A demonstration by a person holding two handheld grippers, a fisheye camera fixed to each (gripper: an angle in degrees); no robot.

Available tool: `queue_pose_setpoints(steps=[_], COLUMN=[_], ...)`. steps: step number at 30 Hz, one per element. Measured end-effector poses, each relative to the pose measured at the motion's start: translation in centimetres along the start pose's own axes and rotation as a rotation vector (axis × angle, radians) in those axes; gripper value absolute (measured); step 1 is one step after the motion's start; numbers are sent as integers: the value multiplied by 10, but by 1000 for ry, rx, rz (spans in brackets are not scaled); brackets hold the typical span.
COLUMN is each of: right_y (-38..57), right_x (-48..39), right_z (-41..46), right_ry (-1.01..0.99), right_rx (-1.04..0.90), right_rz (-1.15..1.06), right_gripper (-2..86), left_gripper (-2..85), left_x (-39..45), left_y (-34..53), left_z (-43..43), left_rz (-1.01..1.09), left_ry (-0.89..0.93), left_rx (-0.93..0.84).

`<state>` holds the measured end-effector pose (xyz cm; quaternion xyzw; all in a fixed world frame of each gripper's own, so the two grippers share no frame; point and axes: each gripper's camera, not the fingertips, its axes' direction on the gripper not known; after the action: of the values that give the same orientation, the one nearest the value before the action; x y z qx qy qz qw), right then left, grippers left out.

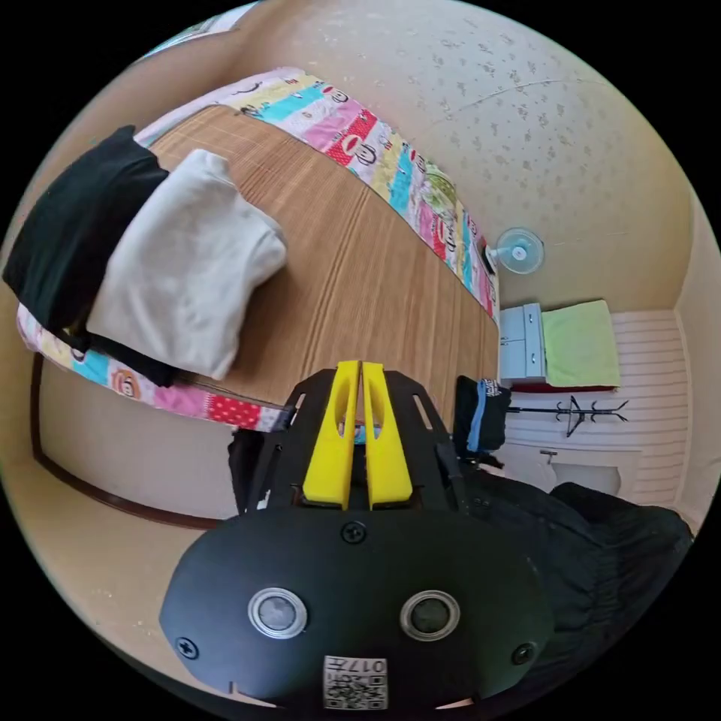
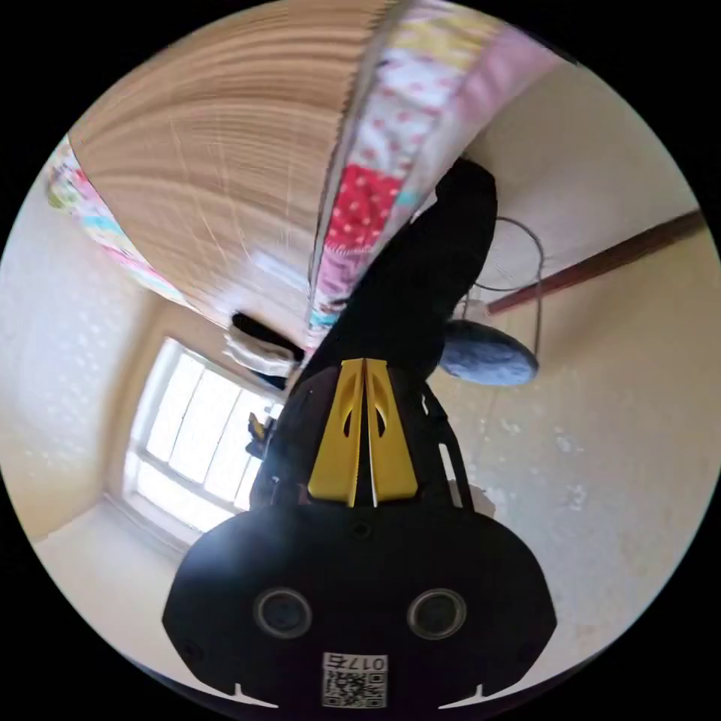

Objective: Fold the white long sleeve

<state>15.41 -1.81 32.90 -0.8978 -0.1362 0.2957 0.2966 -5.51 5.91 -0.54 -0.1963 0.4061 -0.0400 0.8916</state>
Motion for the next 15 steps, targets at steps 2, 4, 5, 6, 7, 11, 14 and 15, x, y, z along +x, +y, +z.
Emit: queue_pose_setpoints(steps=[2,4,5,6,7,11,14,15], right_y=[1,8,17,30,36,97,140,153], right_x=[-45,-86,-111,-134,-144,-183,-176,-167], right_z=[11,25,36,48,55,106,130,137], right_ry=[211,387,469,528,548,531,496,503], right_rx=[-12,11,42,85,104,145,180,198], right_rz=[-39,-93,-147,-205,-239,-482,-584,-588], right_gripper=[4,4,4,4,4,4,4,4], left_gripper=[44,74,90,98,108,139,155,160], left_x=[-21,-36,-48,-53,-60,-71,-70,-70], left_y=[-9,-21,-32,-38,-49,-86,-111,-116], left_z=[-10,-5,6,13,28,87,115,122], left_rz=[12,26,26,32,58,170,270,286], left_ry=[-39,-60,-66,-67,-84,-194,-334,-379], left_rx=[27,3,-50,-78,-126,-258,-248,-249])
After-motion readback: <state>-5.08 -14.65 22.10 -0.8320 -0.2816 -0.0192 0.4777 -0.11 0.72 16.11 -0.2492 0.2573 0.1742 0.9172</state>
